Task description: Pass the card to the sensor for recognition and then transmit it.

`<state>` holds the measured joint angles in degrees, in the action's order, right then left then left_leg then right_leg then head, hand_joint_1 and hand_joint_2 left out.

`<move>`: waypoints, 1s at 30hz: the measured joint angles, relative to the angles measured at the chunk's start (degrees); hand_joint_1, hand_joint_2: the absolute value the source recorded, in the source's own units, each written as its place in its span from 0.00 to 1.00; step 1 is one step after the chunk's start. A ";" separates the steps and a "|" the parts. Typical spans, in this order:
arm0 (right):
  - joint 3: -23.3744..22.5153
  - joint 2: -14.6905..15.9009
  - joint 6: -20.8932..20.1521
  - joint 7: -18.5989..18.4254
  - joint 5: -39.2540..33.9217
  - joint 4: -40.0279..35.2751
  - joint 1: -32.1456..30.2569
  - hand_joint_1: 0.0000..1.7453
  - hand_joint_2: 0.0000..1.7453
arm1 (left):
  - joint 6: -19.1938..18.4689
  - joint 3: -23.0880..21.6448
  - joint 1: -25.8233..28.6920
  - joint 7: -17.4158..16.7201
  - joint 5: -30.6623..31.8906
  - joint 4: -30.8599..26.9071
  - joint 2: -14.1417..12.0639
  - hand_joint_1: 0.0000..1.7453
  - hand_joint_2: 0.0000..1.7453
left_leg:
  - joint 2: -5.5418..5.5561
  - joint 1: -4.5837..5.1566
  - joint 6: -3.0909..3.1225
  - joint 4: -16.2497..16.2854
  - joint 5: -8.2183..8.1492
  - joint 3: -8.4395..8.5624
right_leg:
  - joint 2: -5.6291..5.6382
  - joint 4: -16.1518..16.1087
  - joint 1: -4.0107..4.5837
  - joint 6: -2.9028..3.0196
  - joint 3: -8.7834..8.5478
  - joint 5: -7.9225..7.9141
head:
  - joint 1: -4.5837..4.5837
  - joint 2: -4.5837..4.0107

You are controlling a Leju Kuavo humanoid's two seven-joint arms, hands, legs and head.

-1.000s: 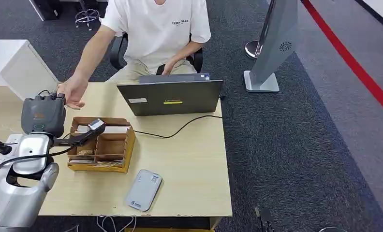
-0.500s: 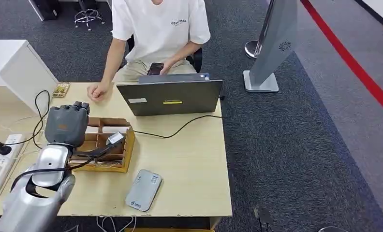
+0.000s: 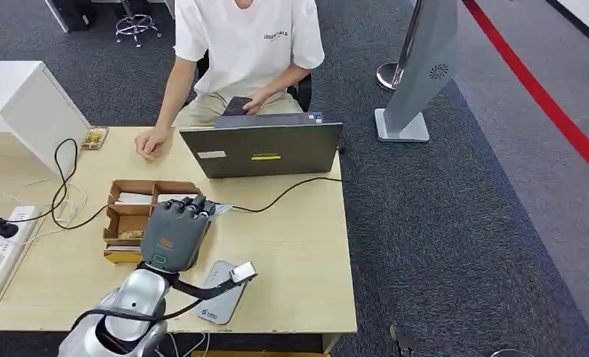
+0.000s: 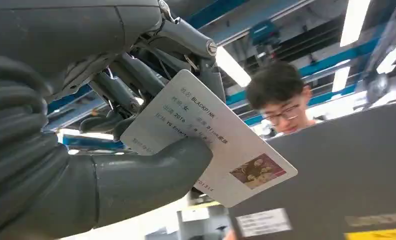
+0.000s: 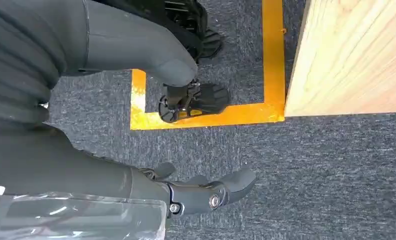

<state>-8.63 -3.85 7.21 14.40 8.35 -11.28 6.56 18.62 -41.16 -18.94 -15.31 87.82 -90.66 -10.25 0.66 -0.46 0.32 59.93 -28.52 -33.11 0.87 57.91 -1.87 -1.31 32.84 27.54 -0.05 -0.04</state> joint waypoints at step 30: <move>-5.68 -0.94 0.96 0.20 4.39 -0.24 -1.41 0.00 1.00 | -1.92 0.17 10.88 -3.99 0.00 4.76 5.95 1.00 1.00 | 0.03 -0.01 0.00 -0.01 0.00 -0.04 | -0.09 0.00 0.01 -0.01 0.00 0.02 | 0.00 0.00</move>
<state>-14.32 -4.79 8.17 14.60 12.74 -11.52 5.15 16.70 -40.98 -8.06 -19.30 87.82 -85.90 -4.31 0.69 -0.47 0.32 59.92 -28.52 -33.16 0.78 57.92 -1.86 -1.32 32.84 27.56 -0.04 -0.04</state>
